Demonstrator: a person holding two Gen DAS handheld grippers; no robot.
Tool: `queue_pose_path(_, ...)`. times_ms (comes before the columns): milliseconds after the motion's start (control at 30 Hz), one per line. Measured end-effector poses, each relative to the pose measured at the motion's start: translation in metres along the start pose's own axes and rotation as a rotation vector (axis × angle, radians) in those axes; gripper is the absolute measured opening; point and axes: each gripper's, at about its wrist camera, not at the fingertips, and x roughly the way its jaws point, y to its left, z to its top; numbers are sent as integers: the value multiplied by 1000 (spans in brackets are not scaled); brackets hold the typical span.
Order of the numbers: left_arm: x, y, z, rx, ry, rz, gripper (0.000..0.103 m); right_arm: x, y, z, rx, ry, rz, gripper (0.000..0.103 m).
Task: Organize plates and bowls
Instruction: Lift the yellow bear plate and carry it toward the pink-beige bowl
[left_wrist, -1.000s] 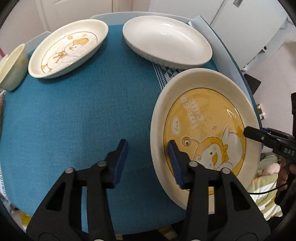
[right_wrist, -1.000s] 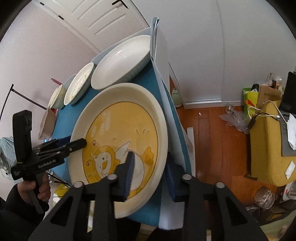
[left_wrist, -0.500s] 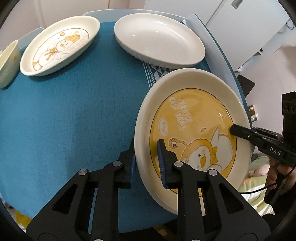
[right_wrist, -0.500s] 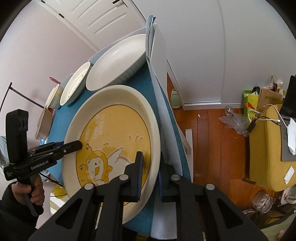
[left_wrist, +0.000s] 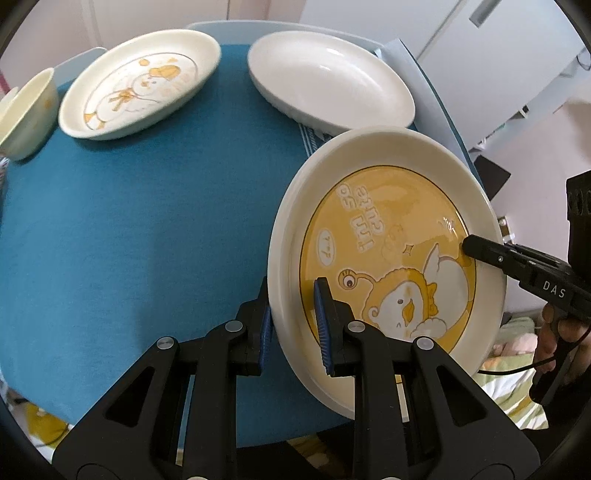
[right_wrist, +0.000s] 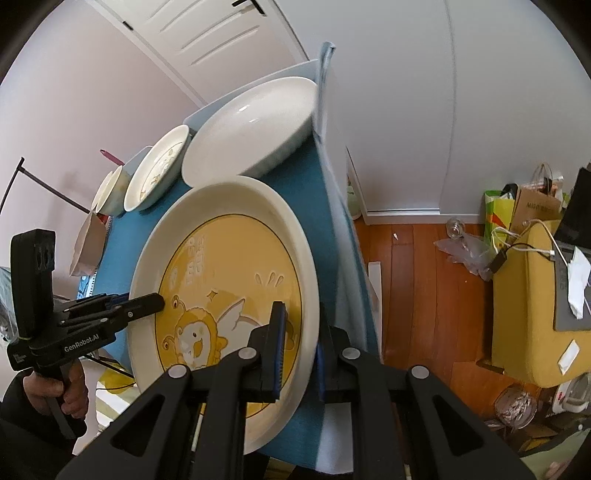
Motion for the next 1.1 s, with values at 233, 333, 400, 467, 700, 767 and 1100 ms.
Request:
queue_pose_path(233,-25,25,3,-12,-44,-1,18,1,29,10,-21,-14,6,13)
queue_pose_path(333,-39,42,5,-22,-63,8,18,6,49,15,-31,-8,11,13)
queue_pose_path(400,-48,53,4,-35,-77,16,18,10,63,18,-43,-4,17,13)
queue_pose_path(467,-59,67,2,-50,-87,26,18,14,80,22,-59,1,29,13)
queue_pose_path(700,-92,136,-14,-110,-112,69,18,38,143,34,-126,20,68,13)
queue_pose_path(767,-100,160,-20,-127,-110,81,18,49,164,37,-142,27,82,13)
queue_pose_path(1100,-111,255,-48,-171,-69,120,18,105,236,26,-186,65,115,13)
